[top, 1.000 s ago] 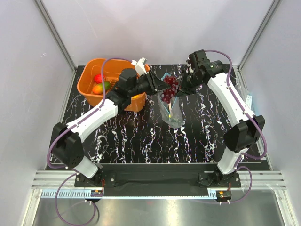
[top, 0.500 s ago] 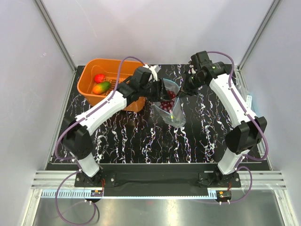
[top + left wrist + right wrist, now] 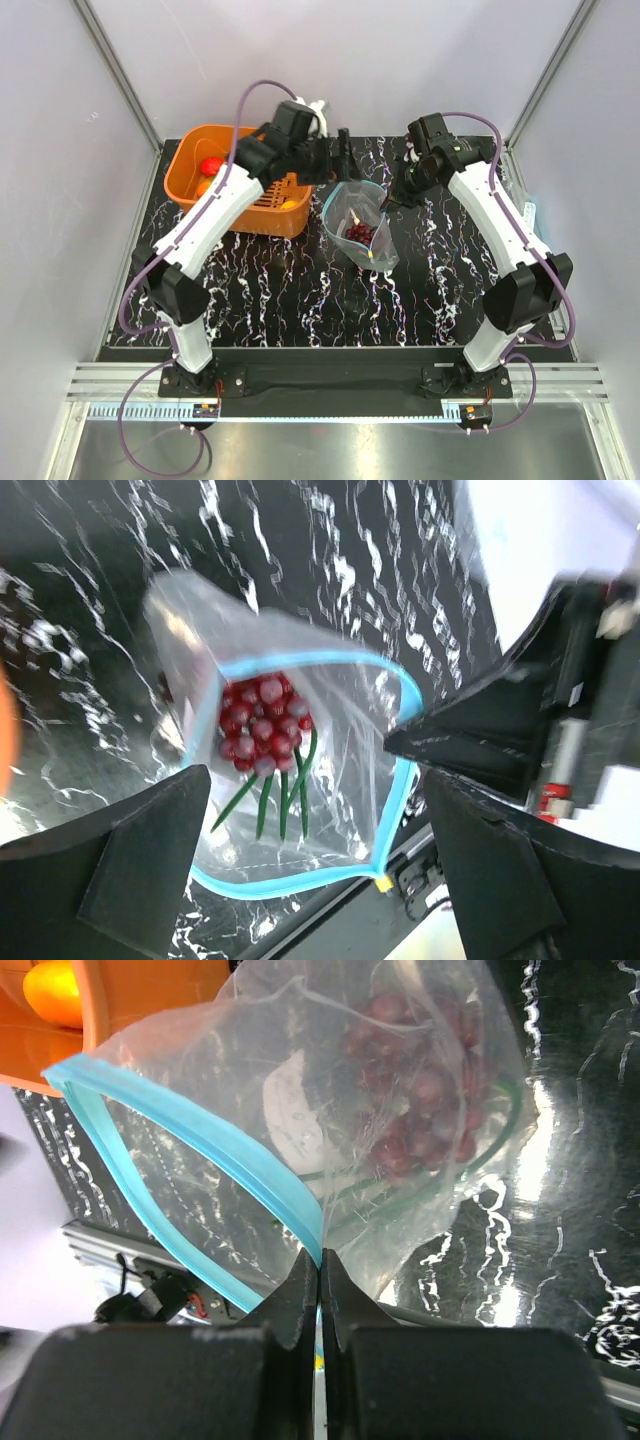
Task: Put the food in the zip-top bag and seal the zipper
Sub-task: Place the fake fruit in the zipper food storage bag, then pick up the fake fruit from the bin.
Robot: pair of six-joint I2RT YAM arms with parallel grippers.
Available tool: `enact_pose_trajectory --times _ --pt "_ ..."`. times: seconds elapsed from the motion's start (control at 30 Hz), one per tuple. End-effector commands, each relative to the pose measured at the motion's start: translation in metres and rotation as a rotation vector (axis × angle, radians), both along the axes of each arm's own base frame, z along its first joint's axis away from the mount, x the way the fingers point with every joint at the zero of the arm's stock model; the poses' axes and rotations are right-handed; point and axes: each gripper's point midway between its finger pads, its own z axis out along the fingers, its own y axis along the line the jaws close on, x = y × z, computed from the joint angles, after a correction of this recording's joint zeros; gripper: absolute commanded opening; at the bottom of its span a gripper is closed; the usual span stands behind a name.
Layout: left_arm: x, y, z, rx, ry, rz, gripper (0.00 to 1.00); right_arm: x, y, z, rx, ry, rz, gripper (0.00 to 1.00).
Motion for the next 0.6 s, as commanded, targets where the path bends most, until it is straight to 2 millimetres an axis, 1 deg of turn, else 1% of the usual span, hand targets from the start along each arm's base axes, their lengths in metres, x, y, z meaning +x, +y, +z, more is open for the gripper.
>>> enact_pose_trajectory --times 0.0,0.03,0.07,0.1,0.13,0.17,0.2,0.27,0.3,0.33,0.37,0.43,0.47,0.5,0.53,0.57 --pt "0.037 0.053 0.019 0.021 -0.026 0.126 0.95 -0.003 -0.009 0.015 -0.017 -0.071 0.005 0.00" --pt "0.043 0.067 0.018 0.044 -0.024 0.153 0.96 -0.003 -0.009 0.014 -0.019 -0.072 0.011 0.00" --pt "0.053 0.084 0.012 0.080 -0.024 0.204 0.99 -0.003 -0.010 0.014 -0.021 -0.073 0.010 0.00" --pt "0.060 0.100 0.006 0.107 -0.016 0.242 0.99 -0.003 -0.009 0.012 -0.022 -0.070 0.013 0.00" --pt "0.071 0.131 -0.001 0.141 0.002 0.312 0.99 -0.004 -0.009 0.011 -0.023 -0.071 0.019 0.00" --pt "0.081 0.150 -0.012 0.184 0.020 0.368 0.99 -0.003 -0.010 0.011 -0.024 -0.073 0.020 0.00" --pt "0.091 0.175 -0.018 0.207 0.034 0.427 0.99 -0.002 -0.009 0.008 -0.025 -0.070 0.024 0.00" --pt "0.102 0.202 -0.036 0.273 0.053 0.476 0.99 -0.002 -0.009 0.007 -0.031 -0.071 0.034 0.00" --pt "0.109 0.221 -0.040 0.304 0.052 0.516 0.99 0.000 -0.008 0.007 -0.030 -0.071 0.040 0.00" --pt "0.113 0.232 -0.045 0.345 0.041 0.521 0.99 0.000 -0.009 0.006 -0.036 -0.075 0.049 0.00" --pt "0.120 0.244 -0.055 0.394 0.041 0.542 0.99 0.001 -0.009 0.007 -0.036 -0.078 0.054 0.00" --pt "0.132 0.270 -0.063 0.486 0.015 0.559 0.99 0.003 -0.009 0.002 -0.045 -0.069 0.063 0.00" --pt "0.139 0.279 -0.080 0.533 0.037 0.555 0.99 0.003 -0.008 0.000 -0.044 -0.065 0.068 0.00" --pt "0.145 0.291 -0.080 0.566 0.032 0.568 0.99 0.003 -0.006 -0.002 -0.037 -0.057 0.075 0.00" --pt "0.149 0.305 -0.086 0.629 0.030 0.576 0.99 0.003 -0.005 -0.003 -0.035 -0.052 0.079 0.00" --pt "0.153 0.312 -0.100 0.661 0.052 0.578 0.99 0.002 -0.005 -0.005 -0.033 -0.045 0.081 0.00"
